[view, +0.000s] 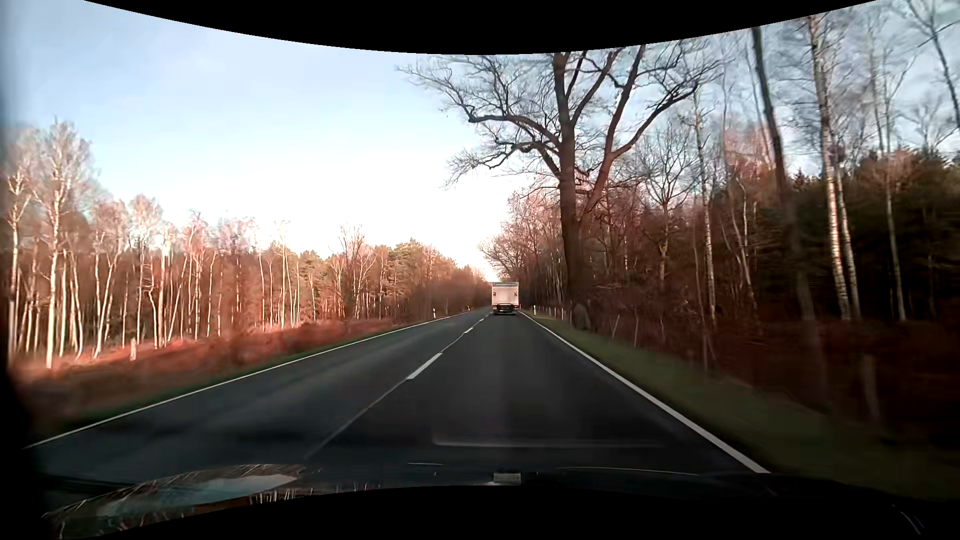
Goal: Follow the waypoints while adhering to traffic rules and regulations
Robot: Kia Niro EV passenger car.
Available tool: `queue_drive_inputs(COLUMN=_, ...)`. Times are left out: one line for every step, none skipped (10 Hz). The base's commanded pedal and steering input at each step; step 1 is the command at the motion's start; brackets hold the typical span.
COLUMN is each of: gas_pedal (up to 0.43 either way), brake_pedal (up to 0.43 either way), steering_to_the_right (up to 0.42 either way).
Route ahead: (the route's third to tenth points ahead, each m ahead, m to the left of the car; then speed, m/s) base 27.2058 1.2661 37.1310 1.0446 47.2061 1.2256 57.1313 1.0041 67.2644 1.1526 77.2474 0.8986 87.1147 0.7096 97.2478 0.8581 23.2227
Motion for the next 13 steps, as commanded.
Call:
queue_drive_inputs(gas_pedal=0.169, brake_pedal=0.0, steering_to_the_right=-0.001)
queue_drive_inputs(gas_pedal=0.157, brake_pedal=0.0, steering_to_the_right=-0.001)
queue_drive_inputs(gas_pedal=0.157, brake_pedal=0.0, steering_to_the_right=-0.002)
queue_drive_inputs(gas_pedal=0.138, brake_pedal=0.0, steering_to_the_right=-0.001)
queue_drive_inputs(gas_pedal=0.13, brake_pedal=0.0, steering_to_the_right=-0.002)
queue_drive_inputs(gas_pedal=0.13, brake_pedal=0.0, steering_to_the_right=-0.002)
queue_drive_inputs(gas_pedal=0.118, brake_pedal=0.0, steering_to_the_right=-0.001)
queue_drive_inputs(gas_pedal=0.118, brake_pedal=0.0, steering_to_the_right=-0.001)
queue_drive_inputs(gas_pedal=0.118, brake_pedal=0.0, steering_to_the_right=-0.002)
queue_drive_inputs(gas_pedal=0.118, brake_pedal=0.0, steering_to_the_right=-0.001)
queue_drive_inputs(gas_pedal=0.118, brake_pedal=0.0, steering_to_the_right=-0.001)
queue_drive_inputs(gas_pedal=0.118, brake_pedal=0.0, steering_to_the_right=-0.002)
queue_drive_inputs(gas_pedal=0.118, brake_pedal=0.0, steering_to_the_right=-0.001)
